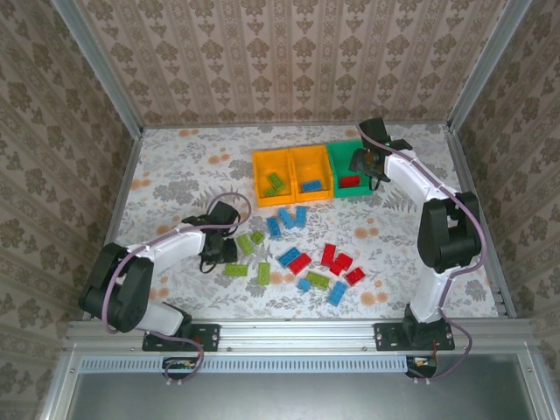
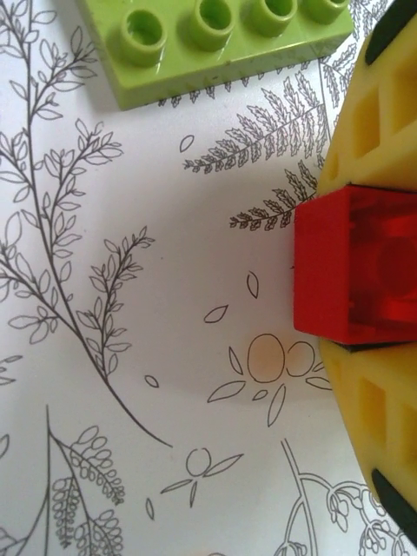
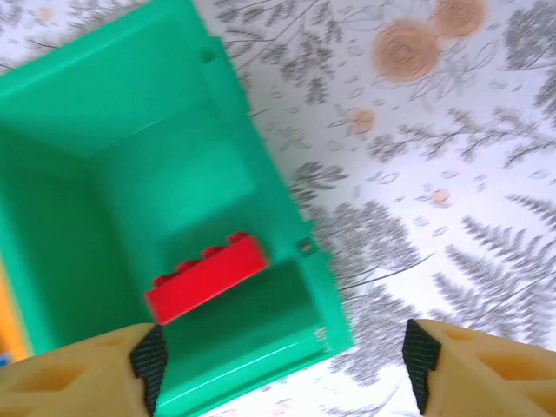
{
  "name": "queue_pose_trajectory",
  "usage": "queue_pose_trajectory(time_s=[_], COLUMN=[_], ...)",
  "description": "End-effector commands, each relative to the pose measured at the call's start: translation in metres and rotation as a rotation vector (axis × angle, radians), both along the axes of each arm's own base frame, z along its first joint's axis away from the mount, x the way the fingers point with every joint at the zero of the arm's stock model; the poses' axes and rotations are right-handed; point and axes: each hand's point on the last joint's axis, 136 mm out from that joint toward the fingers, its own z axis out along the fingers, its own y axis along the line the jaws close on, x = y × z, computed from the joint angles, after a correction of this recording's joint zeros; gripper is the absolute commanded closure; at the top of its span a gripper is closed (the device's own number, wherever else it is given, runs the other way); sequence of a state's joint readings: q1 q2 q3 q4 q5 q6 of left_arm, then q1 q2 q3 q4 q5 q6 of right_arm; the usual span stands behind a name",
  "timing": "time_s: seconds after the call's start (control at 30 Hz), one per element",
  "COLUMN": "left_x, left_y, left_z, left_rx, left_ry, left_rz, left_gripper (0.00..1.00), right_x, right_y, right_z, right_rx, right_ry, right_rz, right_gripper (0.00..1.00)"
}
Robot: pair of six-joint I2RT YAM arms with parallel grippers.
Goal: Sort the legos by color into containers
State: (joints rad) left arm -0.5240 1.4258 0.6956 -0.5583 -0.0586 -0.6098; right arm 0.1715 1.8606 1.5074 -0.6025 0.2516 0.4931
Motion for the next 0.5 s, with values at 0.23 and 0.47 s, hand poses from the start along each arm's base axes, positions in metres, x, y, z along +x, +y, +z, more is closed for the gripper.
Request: queue_pose_trajectory(time_s=[0.23,0.47], left_x=[0.015,0.034], left_y=[-0.012,-0.022], left_z=[0.017,0.048], left_rx=[-0.036,-0.066], left_ry=[-0.052,-0.126], left_rz=[-0.006,-0.033], left_gripper=[0.7,0.71], right_x=[0.019,0.014], right_y=[-0.01,0.007], right_z=[-0.051,-0.069], right_rx=[0.011,0.051], right_ry=[0.067,0.101], right_rz=[0.137,0.218], right_gripper=[0.43,0.62])
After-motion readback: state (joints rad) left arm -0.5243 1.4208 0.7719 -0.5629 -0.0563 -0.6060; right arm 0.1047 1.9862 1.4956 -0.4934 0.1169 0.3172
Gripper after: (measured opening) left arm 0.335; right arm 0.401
